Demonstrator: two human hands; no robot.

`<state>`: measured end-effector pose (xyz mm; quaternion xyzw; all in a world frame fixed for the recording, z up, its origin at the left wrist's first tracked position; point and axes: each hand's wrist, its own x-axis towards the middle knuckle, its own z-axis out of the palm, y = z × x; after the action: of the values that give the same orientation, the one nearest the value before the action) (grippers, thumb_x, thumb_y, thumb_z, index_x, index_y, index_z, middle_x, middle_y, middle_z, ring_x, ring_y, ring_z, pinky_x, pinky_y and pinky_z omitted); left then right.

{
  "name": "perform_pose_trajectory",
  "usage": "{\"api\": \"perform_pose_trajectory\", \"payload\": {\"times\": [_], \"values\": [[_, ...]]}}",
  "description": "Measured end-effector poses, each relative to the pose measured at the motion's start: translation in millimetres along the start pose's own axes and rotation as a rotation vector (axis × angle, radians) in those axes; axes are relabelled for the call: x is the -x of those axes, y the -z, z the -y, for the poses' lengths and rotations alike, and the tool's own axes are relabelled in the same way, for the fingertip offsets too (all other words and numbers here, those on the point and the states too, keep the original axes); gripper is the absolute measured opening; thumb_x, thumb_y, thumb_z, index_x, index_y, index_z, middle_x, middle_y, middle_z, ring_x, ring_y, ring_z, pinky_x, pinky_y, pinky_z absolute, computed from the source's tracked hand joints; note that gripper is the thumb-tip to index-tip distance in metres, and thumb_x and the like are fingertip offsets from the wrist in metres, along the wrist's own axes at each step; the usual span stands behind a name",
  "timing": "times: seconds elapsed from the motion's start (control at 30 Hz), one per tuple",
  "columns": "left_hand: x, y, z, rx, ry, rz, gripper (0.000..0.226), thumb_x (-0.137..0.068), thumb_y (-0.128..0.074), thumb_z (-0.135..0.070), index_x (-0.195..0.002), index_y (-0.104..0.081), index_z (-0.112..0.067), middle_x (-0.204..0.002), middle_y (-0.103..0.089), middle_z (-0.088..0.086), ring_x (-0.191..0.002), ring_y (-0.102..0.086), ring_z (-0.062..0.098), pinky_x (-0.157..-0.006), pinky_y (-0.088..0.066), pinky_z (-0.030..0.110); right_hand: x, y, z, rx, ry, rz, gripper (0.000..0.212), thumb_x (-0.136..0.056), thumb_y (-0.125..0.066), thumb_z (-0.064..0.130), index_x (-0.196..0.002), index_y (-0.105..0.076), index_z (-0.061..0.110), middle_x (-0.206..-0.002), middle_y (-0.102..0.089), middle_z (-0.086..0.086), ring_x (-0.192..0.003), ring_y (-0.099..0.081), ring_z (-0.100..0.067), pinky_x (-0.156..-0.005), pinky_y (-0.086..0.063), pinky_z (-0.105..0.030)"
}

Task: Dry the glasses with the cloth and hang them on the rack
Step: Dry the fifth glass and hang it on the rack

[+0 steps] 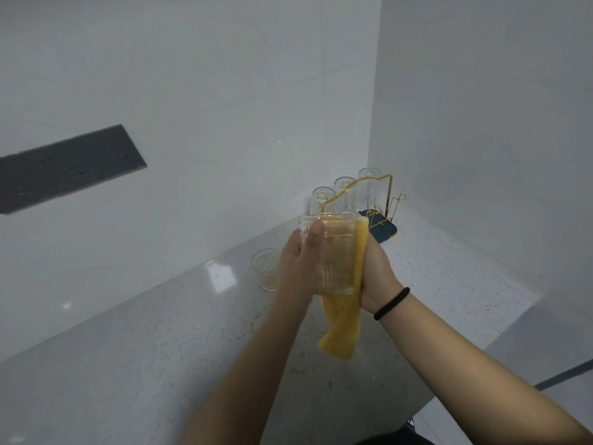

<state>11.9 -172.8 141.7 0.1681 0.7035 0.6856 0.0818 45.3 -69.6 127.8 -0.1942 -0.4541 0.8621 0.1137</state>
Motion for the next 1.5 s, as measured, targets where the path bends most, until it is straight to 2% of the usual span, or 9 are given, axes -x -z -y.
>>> {"api": "perform_pose_trajectory", "payload": {"times": [0.17, 0.4, 0.57, 0.77, 0.9, 1.03, 1.13, 1.3, 1.5], "values": [[3.1, -3.8, 0.5, -0.216, -0.078, -0.046, 0.044, -0.088, -0.031, -0.065, -0.078, -0.052, -0.029, -0.073, -0.060, -0.009, -0.066, -0.059, -0.011, -0.056, -0.046, 0.008, 13.7, -18.1, -15.0, 0.281, 0.160, -0.178, 0.079, -0.072, -0.018, 0.080, -0.108, -0.062, 0.024, -0.096, -0.069, -0.003, -0.096, -0.063, -0.022, -0.093, -0.048, -0.046], [4.2, -0.6, 1.0, 0.101, 0.079, 0.059, 0.043, -0.079, -0.043, -0.076, -0.082, -0.071, -0.043, -0.083, -0.074, -0.010, -0.080, -0.073, 0.010, -0.068, -0.059, 0.032, -1.8, -9.8, 15.0, 0.123, -0.019, 0.002, 0.058, -0.094, -0.037, 0.048, -0.054, -0.073, 0.026, -0.059, -0.070, 0.004, -0.056, -0.069, -0.013, -0.049, -0.053, -0.025], [1.4, -2.2, 0.7, -0.087, 0.053, -0.050, 0.054, -0.086, -0.027, -0.073, -0.086, -0.066, -0.037, -0.085, -0.070, -0.009, -0.083, -0.067, 0.008, -0.079, -0.054, 0.035, 1.8, -17.2, -9.2, 0.398, 0.183, -0.187, 0.062, -0.087, -0.017, 0.068, -0.090, -0.067, 0.031, -0.079, -0.069, 0.007, -0.079, -0.065, -0.009, -0.072, -0.051, -0.027], [6.3, 8.4, 5.6, 0.177, 0.144, 0.293, 0.038, -0.083, -0.065, -0.044, -0.110, -0.066, -0.017, -0.108, -0.071, 0.014, -0.099, -0.069, 0.033, -0.083, -0.058, 0.049, -1.4, -14.3, 10.4, 0.271, 0.028, -0.190, 0.065, -0.088, -0.027, 0.066, -0.064, -0.073, 0.028, -0.060, -0.071, 0.005, -0.072, -0.068, -0.018, -0.069, -0.054, -0.036], [4.9, 24.8, 16.0, 0.252, 0.291, 0.460, 0.036, -0.084, -0.062, -0.036, -0.115, -0.064, -0.018, -0.110, -0.071, 0.012, -0.100, -0.068, 0.033, -0.082, -0.057, 0.050, -4.0, -8.1, 28.7, 0.058, 0.029, -0.135, 0.063, -0.090, -0.028, 0.062, -0.107, -0.065, 0.014, -0.088, -0.072, -0.009, -0.093, -0.066, -0.029, -0.085, -0.053, -0.046], [-0.2, 36.8, 17.2, 0.155, 0.280, 0.459, 0.032, -0.074, -0.073, -0.037, -0.101, -0.068, -0.021, -0.092, -0.075, 0.002, -0.084, -0.072, 0.023, -0.066, -0.057, 0.032, 2.8, -8.9, 32.0, 0.186, 0.123, -0.008, 0.071, -0.085, -0.022, 0.068, -0.123, -0.057, 0.019, -0.116, -0.065, -0.009, -0.106, -0.062, -0.021, -0.096, -0.048, -0.041], [-6.9, 46.4, 14.6, 0.084, 0.245, 0.479, 0.033, -0.065, -0.077, -0.036, -0.092, -0.071, -0.018, -0.084, -0.074, 0.001, -0.077, -0.071, 0.020, -0.068, -0.055, 0.031, 14.6, -9.5, 26.5, 0.706, 0.157, 0.051, 0.070, -0.071, -0.012, 0.078, -0.093, -0.062, 0.034, -0.109, -0.065, -0.012, -0.100, -0.062, -0.020, -0.091, -0.048, -0.041], [-16.4, 54.8, 7.7, 0.012, 0.368, 0.677, 0.031, -0.065, -0.070, -0.022, -0.090, -0.064, -0.005, -0.078, -0.069, 0.006, -0.067, -0.067, 0.019, -0.060, -0.055, 0.025, 20.9, 4.2, 40.1, 0.892, -0.090, 0.576, 0.092, -0.048, -0.040, 0.092, -0.106, -0.061, 0.024, -0.114, -0.064, -0.008, -0.106, -0.061, -0.024, -0.098, -0.046, -0.039], [-25.3, 50.4, -6.7, -0.029, 0.460, 1.019, 0.050, -0.058, -0.082, -0.032, -0.097, -0.063, -0.007, -0.084, -0.073, 0.002, -0.075, -0.070, 0.017, -0.068, -0.058, 0.026, 19.2, 16.8, 50.6, 1.160, -0.300, 0.932, 0.043, -0.088, -0.054, 0.026, -0.126, -0.048, 0.005, -0.131, -0.051, -0.013, -0.116, -0.052, -0.016, -0.097, -0.043, -0.017]]}}
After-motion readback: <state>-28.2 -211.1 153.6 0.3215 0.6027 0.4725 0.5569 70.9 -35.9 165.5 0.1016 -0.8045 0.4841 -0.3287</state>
